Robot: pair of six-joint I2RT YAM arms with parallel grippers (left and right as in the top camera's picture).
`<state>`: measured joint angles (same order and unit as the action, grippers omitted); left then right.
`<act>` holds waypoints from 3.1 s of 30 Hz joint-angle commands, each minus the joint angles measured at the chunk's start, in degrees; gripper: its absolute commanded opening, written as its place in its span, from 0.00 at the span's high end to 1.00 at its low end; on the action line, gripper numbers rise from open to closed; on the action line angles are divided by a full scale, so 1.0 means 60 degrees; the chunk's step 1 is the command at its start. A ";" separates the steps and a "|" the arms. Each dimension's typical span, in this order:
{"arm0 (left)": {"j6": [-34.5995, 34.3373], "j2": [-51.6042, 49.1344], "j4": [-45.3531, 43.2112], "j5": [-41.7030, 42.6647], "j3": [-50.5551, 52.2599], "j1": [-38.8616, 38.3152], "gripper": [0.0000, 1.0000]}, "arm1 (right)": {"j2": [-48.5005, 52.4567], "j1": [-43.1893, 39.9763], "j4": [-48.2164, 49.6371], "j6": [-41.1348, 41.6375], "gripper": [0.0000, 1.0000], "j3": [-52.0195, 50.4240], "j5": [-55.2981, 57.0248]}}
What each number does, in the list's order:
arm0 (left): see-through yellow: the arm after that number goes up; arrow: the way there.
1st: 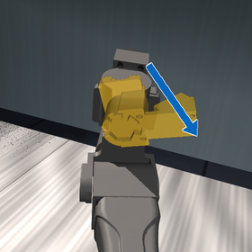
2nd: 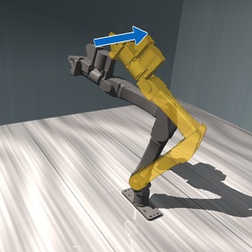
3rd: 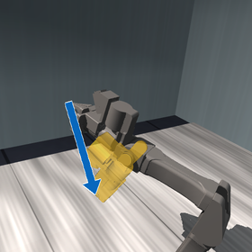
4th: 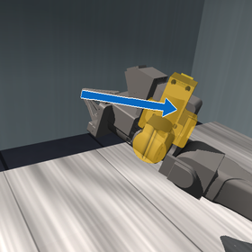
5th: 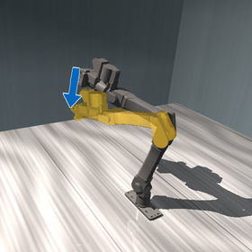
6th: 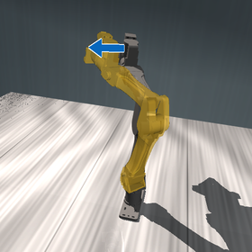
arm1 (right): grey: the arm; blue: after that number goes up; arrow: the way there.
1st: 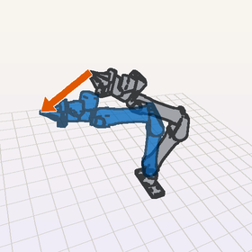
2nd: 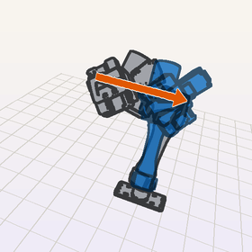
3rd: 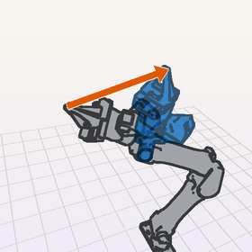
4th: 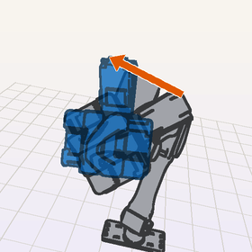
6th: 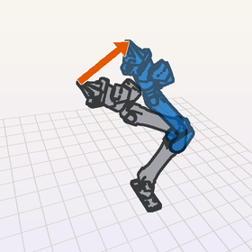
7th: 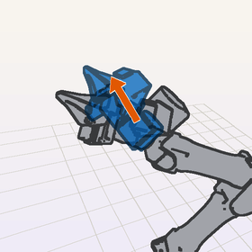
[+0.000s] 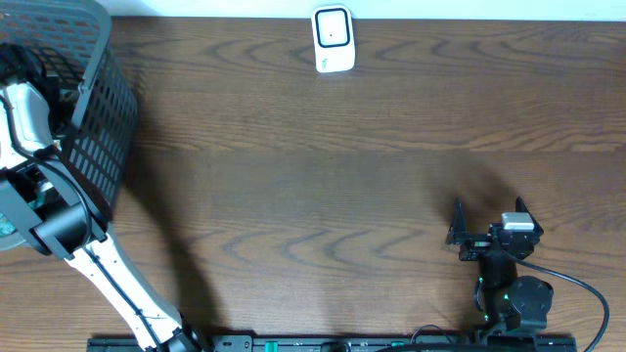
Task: Scan the item barcode
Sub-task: 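Reach the left gripper into the basket and grasp the yellow snack bag, then lift the yellow snack bag out and carry it toward the scanner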
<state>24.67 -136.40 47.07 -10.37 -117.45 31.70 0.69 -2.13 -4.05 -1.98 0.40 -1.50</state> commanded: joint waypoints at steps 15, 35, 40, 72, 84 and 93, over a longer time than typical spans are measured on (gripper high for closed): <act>-0.2922 0.1683 0.0178 0.0481 0.0098 0.0022 0.92 | -0.0051 -0.0073 -0.0040 -0.0073 0.01 -0.0018 0.0047; -0.6604 0.6637 0.1060 0.4342 0.0098 0.0018 0.93 | -0.0051 -0.0073 -0.0040 -0.0073 0.01 -0.0015 0.0047; -0.6601 0.6867 0.1075 0.6441 0.0098 -0.0004 0.92 | -0.0051 -0.0073 -0.0040 -0.0073 0.01 -0.0015 0.0047; -0.6619 0.6812 0.2940 0.7712 0.0168 -0.5588 0.92 | -0.0051 -0.0073 -0.0040 -0.0073 0.01 -0.0015 0.0047; -0.9020 0.6226 0.3810 0.1985 0.0211 -0.8579 0.92 | -0.0051 -0.0073 -0.0040 -0.0073 0.01 -0.0018 0.0047; -0.9923 0.4758 0.3792 0.1971 0.0503 -0.9668 0.92 | -0.0051 -0.0073 -0.0040 -0.0073 0.01 -0.0015 0.0051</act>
<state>-32.73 -105.38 69.93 3.55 -114.87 -24.73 0.69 -2.13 -4.05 -1.96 0.40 -1.50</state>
